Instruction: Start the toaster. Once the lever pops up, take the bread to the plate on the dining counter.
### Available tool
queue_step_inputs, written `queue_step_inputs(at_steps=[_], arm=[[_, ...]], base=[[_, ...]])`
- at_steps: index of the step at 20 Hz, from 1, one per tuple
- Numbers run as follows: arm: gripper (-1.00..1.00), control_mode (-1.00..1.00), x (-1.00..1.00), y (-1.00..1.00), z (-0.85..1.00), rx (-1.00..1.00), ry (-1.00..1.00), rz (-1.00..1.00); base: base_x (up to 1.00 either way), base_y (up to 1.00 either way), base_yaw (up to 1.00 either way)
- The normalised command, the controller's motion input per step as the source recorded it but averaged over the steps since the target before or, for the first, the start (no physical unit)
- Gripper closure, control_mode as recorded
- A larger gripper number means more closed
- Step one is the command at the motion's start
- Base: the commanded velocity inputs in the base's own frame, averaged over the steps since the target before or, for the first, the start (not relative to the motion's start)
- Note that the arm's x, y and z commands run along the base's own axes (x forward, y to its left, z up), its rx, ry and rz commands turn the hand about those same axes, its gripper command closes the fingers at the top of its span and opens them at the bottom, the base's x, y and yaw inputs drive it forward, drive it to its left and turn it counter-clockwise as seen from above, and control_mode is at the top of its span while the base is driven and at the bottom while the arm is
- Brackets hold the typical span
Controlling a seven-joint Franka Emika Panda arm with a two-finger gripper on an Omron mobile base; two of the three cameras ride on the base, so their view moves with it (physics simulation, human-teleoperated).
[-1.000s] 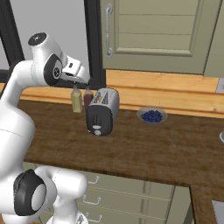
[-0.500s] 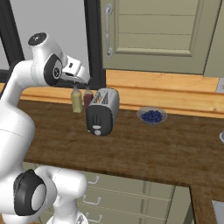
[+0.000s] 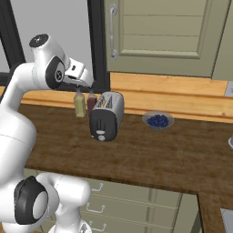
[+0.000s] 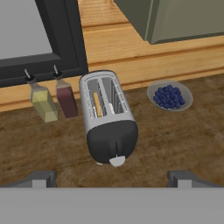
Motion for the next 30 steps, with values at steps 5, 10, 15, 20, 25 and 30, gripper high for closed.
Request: queue_step_inputs(at_steps=[5,10,15,20,25,30], arm=[[-1.0,-1.0,0.0,0.0,0.0,0.0,0.0,0.0],[-1.0,-1.0,0.0,0.0,0.0,0.0,0.0,0.0],[-1.0,-1.0,0.0,0.0,0.0,0.0,0.0,0.0],[-1.0,-1.0,0.0,0.0,0.0,0.0,0.0,0.0],[-1.0,-1.0,0.0,0.0,0.0,0.0,0.0,0.0],[-1.0,-1.0,0.0,0.0,0.0,0.0,0.0,0.0]], base=[[0.0,0.0,0.0],[0.0,0.0,0.0],[0.0,0.0,0.0],[0.0,0.0,0.0],[0.0,0.0,0.0],[0.0,0.0,0.0]])
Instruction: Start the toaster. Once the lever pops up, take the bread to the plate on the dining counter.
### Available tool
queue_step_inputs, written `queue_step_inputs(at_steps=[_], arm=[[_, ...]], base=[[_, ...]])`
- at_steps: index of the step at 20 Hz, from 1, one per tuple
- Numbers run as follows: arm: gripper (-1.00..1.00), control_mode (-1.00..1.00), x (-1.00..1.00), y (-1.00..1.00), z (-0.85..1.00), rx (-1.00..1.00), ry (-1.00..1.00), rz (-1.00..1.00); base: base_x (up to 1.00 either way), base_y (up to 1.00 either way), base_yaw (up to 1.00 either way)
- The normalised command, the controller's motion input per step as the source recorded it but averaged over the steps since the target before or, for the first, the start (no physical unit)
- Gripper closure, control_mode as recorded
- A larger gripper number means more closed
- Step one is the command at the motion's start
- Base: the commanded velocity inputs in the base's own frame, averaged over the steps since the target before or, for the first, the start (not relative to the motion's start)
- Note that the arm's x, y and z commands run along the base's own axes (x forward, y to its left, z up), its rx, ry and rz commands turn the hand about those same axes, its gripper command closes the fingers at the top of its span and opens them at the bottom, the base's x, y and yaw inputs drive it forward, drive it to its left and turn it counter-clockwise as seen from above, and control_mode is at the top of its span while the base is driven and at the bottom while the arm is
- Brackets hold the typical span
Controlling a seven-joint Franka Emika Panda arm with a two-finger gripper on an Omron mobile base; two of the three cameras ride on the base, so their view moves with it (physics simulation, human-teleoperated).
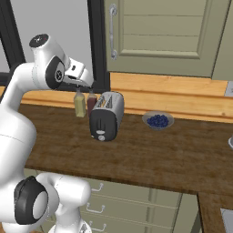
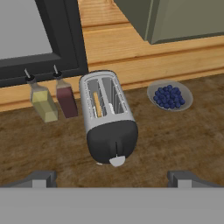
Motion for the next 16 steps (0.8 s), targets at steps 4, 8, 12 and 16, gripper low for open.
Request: queue_step_inputs(at_steps=[4,8,12,16], arm=[[-1.0,-1.0,0.0,0.0,0.0,0.0,0.0,0.0],[-1.0,-1.0,0.0,0.0,0.0,0.0,0.0,0.0],[-1.0,-1.0,0.0,0.0,0.0,0.0,0.0,0.0],[-1.0,-1.0,0.0,0.0,0.0,0.0,0.0,0.0]], base=[[0.0,0.0,0.0],[0.0,0.0,0.0],[0.0,0.0,0.0],[0.0,0.0,0.0]])
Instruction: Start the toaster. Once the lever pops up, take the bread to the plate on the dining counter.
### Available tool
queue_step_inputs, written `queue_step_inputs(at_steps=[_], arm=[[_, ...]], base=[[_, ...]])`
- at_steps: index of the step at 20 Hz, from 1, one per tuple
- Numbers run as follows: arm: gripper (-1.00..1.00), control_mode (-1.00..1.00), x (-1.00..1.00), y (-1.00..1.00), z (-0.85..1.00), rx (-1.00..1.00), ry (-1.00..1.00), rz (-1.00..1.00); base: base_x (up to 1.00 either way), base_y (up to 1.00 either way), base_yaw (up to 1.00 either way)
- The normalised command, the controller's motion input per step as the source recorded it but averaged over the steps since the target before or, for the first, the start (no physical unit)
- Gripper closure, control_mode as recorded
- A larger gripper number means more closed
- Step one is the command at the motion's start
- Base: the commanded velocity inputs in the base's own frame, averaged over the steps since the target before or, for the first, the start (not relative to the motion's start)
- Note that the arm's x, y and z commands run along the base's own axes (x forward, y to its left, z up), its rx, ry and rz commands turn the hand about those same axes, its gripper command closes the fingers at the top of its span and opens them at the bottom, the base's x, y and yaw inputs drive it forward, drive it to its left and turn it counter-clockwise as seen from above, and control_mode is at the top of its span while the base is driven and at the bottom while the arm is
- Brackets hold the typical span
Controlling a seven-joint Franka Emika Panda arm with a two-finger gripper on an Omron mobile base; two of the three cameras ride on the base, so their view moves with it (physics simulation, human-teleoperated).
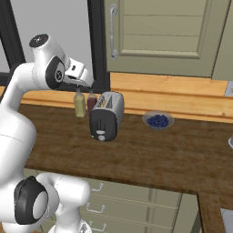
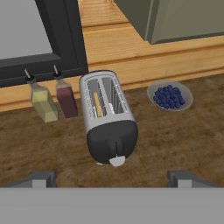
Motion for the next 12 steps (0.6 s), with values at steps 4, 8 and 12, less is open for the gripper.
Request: queue_step_inputs(at_steps=[4,8,12], arm=[[-1.0,-1.0,0.0,0.0,0.0,0.0,0.0,0.0],[-1.0,-1.0,0.0,0.0,0.0,0.0,0.0,0.0],[-1.0,-1.0,0.0,0.0,0.0,0.0,0.0,0.0]], base=[[0.0,0.0,0.0],[0.0,0.0,0.0],[0.0,0.0,0.0]])
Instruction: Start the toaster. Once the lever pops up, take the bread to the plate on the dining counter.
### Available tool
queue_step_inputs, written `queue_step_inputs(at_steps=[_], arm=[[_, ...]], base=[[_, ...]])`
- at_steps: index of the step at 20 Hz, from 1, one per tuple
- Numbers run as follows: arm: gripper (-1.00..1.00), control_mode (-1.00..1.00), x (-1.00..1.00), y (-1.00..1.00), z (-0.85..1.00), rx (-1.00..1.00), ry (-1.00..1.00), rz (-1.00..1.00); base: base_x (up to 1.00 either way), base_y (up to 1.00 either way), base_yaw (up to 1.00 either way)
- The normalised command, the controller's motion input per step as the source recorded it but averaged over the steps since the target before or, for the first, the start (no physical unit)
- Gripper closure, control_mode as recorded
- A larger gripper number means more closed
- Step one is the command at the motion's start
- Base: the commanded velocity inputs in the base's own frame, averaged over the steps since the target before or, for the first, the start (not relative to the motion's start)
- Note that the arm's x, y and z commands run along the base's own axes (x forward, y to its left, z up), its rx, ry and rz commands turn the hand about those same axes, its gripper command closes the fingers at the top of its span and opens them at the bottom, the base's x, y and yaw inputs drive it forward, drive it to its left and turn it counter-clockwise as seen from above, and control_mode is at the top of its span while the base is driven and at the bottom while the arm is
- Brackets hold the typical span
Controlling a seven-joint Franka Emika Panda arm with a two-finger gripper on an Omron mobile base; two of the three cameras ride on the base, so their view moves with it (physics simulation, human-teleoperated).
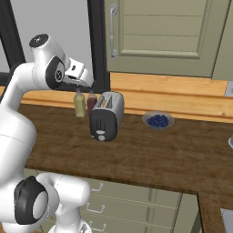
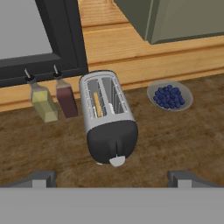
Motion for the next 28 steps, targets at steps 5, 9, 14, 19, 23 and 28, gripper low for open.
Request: queue_step_inputs(at_steps=[5,9,14,19,23,28], arm=[[-1.0,-1.0,0.0,0.0,0.0,0.0,0.0,0.0],[-1.0,-1.0,0.0,0.0,0.0,0.0,0.0,0.0],[-1.0,-1.0,0.0,0.0,0.0,0.0,0.0,0.0],[-1.0,-1.0,0.0,0.0,0.0,0.0,0.0,0.0],[-1.0,-1.0,0.0,0.0,0.0,0.0,0.0,0.0],[-1.0,-1.0,0.0,0.0,0.0,0.0,0.0,0.0]], base=[[0.0,0.0,0.0],[0.0,0.0,0.0],[0.0,0.0,0.0],[0.0,0.0,0.0],[0.0,0.0,0.0],[0.0,0.0,0.0]])
